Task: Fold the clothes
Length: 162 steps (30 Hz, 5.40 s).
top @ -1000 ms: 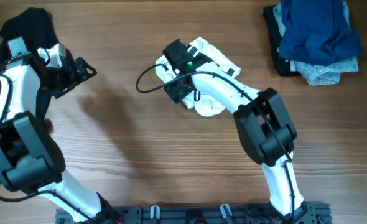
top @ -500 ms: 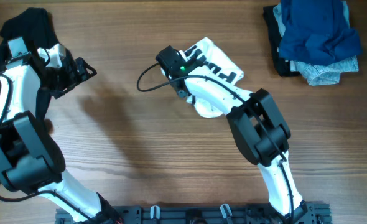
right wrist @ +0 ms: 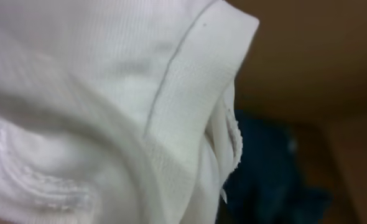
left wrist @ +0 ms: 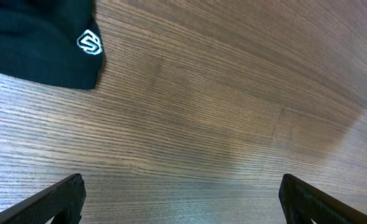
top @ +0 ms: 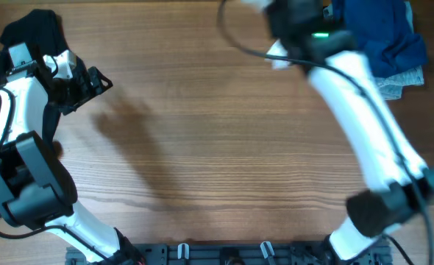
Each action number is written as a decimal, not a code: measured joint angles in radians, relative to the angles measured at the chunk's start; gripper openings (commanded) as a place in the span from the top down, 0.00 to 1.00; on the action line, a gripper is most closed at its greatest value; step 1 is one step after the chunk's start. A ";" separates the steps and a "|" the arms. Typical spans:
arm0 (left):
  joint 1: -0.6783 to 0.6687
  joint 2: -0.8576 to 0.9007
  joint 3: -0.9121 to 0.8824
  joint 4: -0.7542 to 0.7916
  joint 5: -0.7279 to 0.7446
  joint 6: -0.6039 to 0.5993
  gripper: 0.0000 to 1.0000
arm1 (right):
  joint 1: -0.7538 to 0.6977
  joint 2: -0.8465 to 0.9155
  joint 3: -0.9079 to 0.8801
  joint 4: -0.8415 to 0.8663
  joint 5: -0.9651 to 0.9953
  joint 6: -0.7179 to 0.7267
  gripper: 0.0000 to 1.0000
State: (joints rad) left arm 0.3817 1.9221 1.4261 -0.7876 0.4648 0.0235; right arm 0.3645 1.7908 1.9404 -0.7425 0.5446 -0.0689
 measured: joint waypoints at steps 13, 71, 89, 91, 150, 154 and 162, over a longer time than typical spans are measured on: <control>0.000 0.000 0.000 0.034 -0.003 0.000 0.00 | -0.382 0.010 0.005 0.215 0.022 -0.249 0.96; 0.000 0.000 0.000 0.026 -0.022 0.000 0.00 | -0.633 0.308 0.035 0.223 -0.497 0.054 0.78; 0.000 0.000 0.000 0.026 -0.023 0.000 0.00 | -0.658 0.633 0.116 0.241 -0.690 0.159 0.00; 0.000 0.000 0.000 0.026 -0.023 0.000 0.00 | -0.658 0.633 0.118 0.234 -0.692 0.158 0.00; 0.000 0.000 0.000 0.010 -0.024 0.000 0.00 | -0.391 -1.011 -0.875 0.262 -0.780 0.197 0.00; 0.000 0.000 0.000 0.011 -0.023 0.000 0.00 | -0.391 -1.217 -1.292 0.504 -0.803 0.159 0.00; 0.000 0.000 0.000 0.010 -0.023 0.000 0.00 | -0.391 -1.570 -1.796 0.744 -0.817 0.150 0.00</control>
State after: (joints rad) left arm 0.3817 1.9221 1.4261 -0.7780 0.4419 0.0235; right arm -0.0269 0.2207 0.1444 0.0013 -0.2726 0.0811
